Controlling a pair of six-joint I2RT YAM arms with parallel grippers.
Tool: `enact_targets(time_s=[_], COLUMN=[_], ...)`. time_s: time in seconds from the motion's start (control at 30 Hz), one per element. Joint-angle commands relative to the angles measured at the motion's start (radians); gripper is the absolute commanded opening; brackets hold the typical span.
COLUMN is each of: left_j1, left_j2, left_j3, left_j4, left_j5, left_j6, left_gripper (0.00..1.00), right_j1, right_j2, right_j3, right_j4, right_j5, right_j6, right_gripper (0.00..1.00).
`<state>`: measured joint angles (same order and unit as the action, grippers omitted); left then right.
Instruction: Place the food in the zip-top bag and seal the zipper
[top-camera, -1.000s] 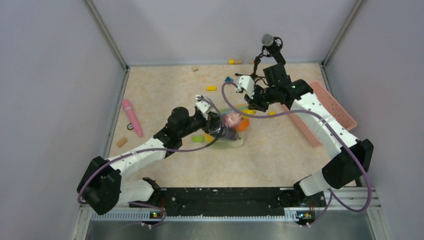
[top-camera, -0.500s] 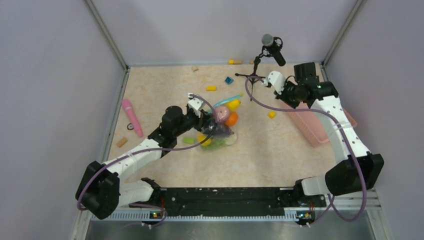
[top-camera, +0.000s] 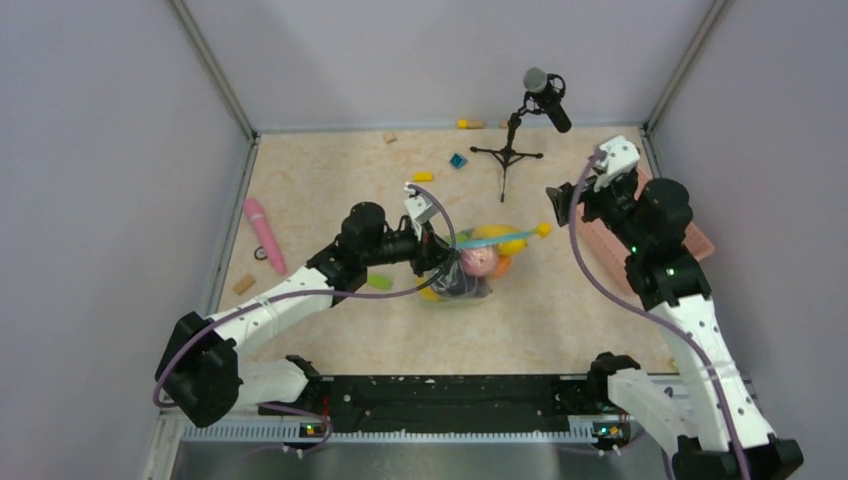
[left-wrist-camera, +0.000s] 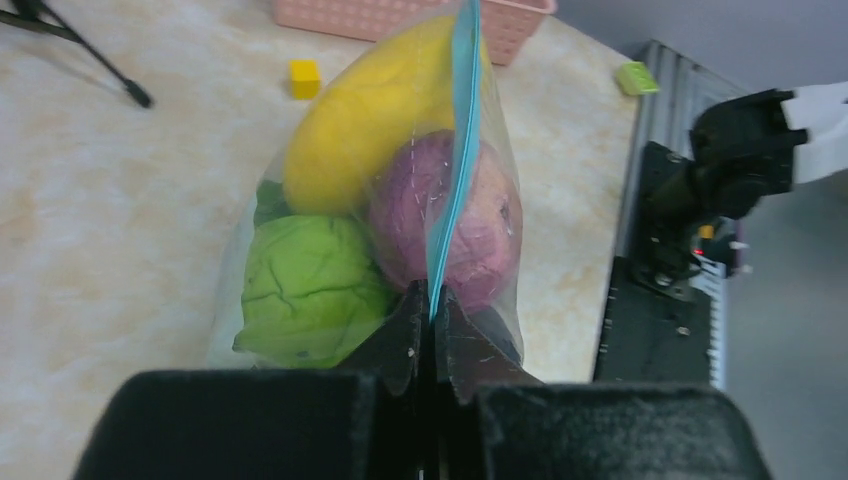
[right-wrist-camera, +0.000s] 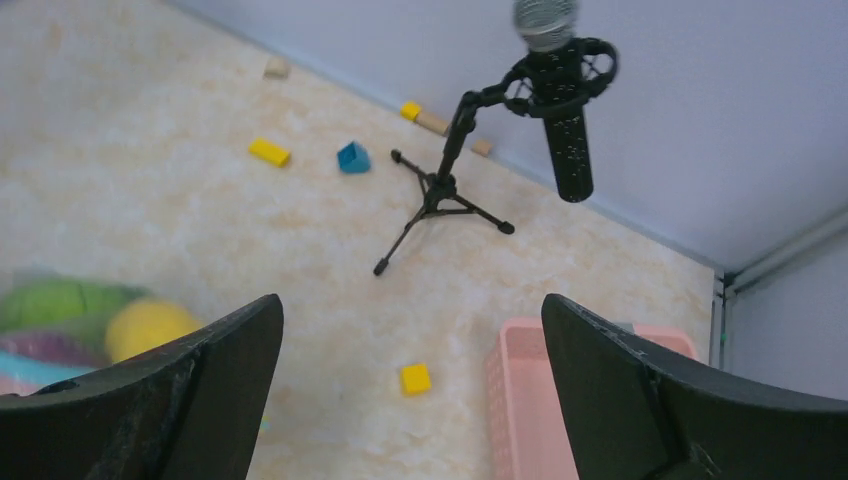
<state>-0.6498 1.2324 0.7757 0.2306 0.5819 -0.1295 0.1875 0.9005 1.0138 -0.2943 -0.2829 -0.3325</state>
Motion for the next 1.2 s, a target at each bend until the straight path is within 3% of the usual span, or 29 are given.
enact_targets(time_s=[0.0, 0.13, 0.27, 0.3, 0.33, 0.37, 0.4, 0.43, 0.57, 0.73, 0.8, 1.0, 1.17], left_j1=[-0.055, -0.069, -0.066, -0.066, -0.063, -0.060, -0.053, -0.039, 0.026, 0.050, 0.071, 0.227, 0.263], left_j2=[-0.055, -0.045, 0.025, 0.071, 0.109, 0.141, 0.173, 0.199, 0.189, 0.034, -0.034, -0.130, -0.096], left_j3=[0.093, 0.099, 0.118, 0.139, 0.162, 0.183, 0.209, 0.237, 0.311, 0.341, 0.316, 0.237, 0.215], left_j4=[0.041, 0.094, 0.005, -0.045, -0.105, -0.155, -0.209, -0.285, -0.444, -0.672, -0.717, -0.708, -0.630], left_j5=[0.132, 0.169, 0.051, 0.010, -0.038, -0.084, -0.137, -0.188, -0.427, -1.106, -1.277, -1.207, -1.146], left_j6=[-0.204, -0.419, -0.474, -0.452, -0.428, -0.409, -0.392, -0.377, -0.359, -0.433, -0.470, -0.505, -0.471], left_gripper=[0.00, 0.00, 0.00, 0.06, 0.21, 0.44, 0.77, 0.95, 0.98, 0.98, 0.98, 0.98, 0.98], right_j1=[0.007, 0.006, 0.006, 0.007, 0.007, 0.006, 0.006, 0.006, 0.006, 0.006, 0.006, 0.006, 0.006], right_j2=[-0.161, -0.241, -0.224, -0.210, -0.199, -0.189, -0.184, -0.181, -0.176, -0.224, -0.242, -0.250, -0.224], right_j3=[-0.094, -0.132, -0.108, -0.097, -0.091, -0.091, -0.095, -0.101, -0.121, -0.195, -0.237, -0.299, -0.338], right_j4=[0.273, 0.216, 0.082, 0.047, 0.016, -0.001, -0.016, -0.027, -0.057, -0.057, -0.057, -0.038, 0.025], right_j5=[0.233, 0.437, 0.544, 0.550, 0.554, 0.561, 0.574, 0.589, 0.634, 0.663, 0.698, 0.791, 0.841], right_j6=[0.458, 0.590, 0.645, 0.651, 0.653, 0.656, 0.659, 0.662, 0.645, 0.668, 0.681, 0.716, 0.702], right_gripper=[0.99, 0.99, 0.99, 0.99, 0.99, 0.99, 0.99, 0.99, 0.99, 0.99, 0.99, 0.99, 0.99])
